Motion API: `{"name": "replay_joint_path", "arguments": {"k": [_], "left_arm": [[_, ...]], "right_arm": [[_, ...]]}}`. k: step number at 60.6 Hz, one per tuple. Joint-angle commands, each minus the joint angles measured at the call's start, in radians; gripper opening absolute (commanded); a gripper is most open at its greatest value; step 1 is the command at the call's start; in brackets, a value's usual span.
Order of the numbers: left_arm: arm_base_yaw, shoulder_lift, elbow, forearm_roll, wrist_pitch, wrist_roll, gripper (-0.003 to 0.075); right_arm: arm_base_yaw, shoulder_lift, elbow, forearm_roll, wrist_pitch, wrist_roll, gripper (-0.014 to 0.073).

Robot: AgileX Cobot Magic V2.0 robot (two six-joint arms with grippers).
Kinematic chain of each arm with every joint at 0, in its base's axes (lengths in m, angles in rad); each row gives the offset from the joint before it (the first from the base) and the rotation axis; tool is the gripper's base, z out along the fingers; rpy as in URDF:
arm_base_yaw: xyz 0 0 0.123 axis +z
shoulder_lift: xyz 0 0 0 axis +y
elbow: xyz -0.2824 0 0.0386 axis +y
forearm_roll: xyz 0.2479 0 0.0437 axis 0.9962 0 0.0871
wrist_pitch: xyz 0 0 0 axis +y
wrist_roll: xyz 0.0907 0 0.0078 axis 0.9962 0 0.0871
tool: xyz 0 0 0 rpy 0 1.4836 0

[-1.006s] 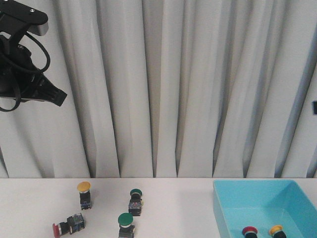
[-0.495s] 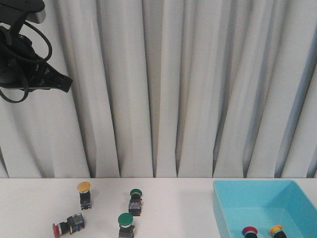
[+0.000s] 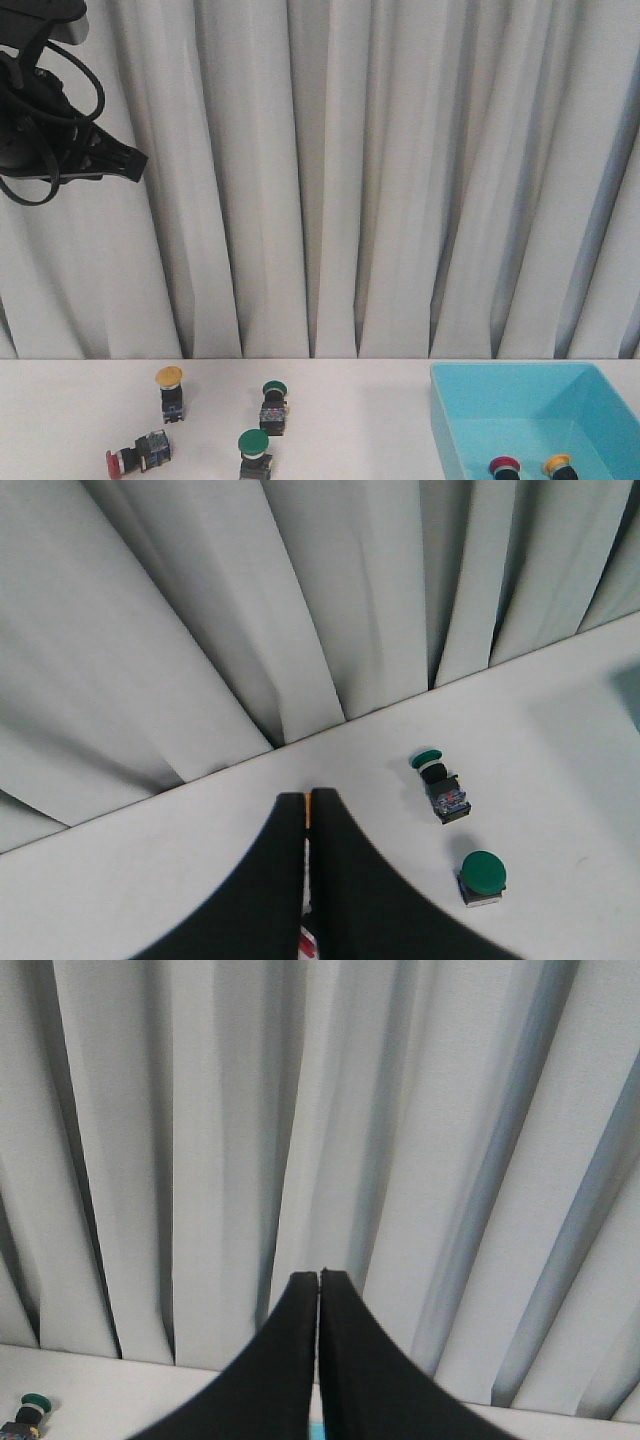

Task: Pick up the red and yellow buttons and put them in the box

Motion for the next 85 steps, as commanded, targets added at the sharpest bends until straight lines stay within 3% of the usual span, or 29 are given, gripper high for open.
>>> {"name": "replay_joint_path", "arguments": {"k": [1, 12, 17, 22, 29, 35, 41, 52, 69, 85], "left_arm": [[-0.004, -0.035, -0.019, 0.017, -0.068, -0.012, -0.0006], [-0.024, -0.092, 0.002, -0.048, -0.092, -0.083, -0.0006], [-0.022, -0.193, 0.102, -0.057, -0.151, -0.136, -0.0006], [0.002, -0.31, 0.287, -0.047, -0.273, -0.142, -0.0006], [0.055, -0.49, 0.643, -0.047, -0.545, -0.161, -0.0006], [0.119, -0.65, 0.958, -0.048, -0.78, -0.251, -0.0006], [0.202, -0.8, 1.248, -0.048, -0.924, -0.328, -0.0006], [0.32, -1.074, 1.643, -0.039, -0.974, -0.309, -0.0006], [0.446, -1.488, 2.073, -0.032, -1.163, -0.33, -0.0006], [0.458, -1.642, 2.109, 0.077, -1.065, -0.327, -0.0006]], "right_arm": [[0.0, -0.011, -0.028, 0.013, -0.076, -0.003, -0.0008], [0.0, -0.011, -0.028, 0.013, -0.076, -0.003, -0.0008], [0.0, -0.011, -0.028, 0.013, -0.076, -0.003, -0.0008], [0.0, -0.008, -0.028, 0.013, -0.076, -0.003, -0.0008], [0.0, -0.008, -0.028, 0.013, -0.076, -0.003, -0.0008], [0.0, -0.008, -0.028, 0.013, -0.076, -0.003, -0.0008], [0.0, -0.008, -0.028, 0.013, -0.076, -0.003, -0.0008], [0.0, -0.008, -0.028, 0.013, -0.076, -0.003, -0.0008], [0.0, -0.008, -0.028, 0.013, -0.077, -0.003, -0.0008], [0.0, -0.008, -0.028, 0.013, -0.076, -0.003, -0.0008]]}}
